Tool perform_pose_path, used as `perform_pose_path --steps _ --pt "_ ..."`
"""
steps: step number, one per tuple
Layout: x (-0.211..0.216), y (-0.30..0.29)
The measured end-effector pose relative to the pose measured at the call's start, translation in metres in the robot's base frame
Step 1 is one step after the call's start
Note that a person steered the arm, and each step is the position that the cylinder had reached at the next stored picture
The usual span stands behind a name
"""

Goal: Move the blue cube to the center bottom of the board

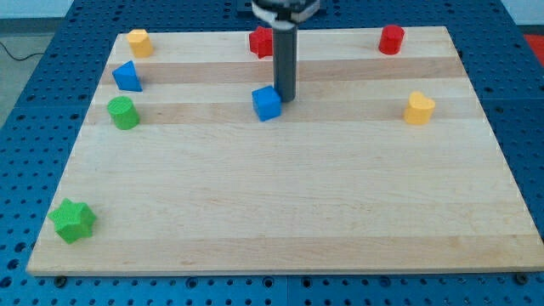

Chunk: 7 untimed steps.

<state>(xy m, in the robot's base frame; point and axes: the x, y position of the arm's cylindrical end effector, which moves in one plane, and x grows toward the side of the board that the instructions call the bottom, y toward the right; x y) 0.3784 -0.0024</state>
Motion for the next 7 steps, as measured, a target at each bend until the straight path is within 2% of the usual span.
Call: perform_pose_path --steps 1,2,3,4,5,7 --pt "0.054 -0.006" --pt "0.036 -0.006" --pt "-0.016 -0.006" --pt "-0.045 -0.015" --pt "-0.037 -0.049" --pt "0.083 -0.049"
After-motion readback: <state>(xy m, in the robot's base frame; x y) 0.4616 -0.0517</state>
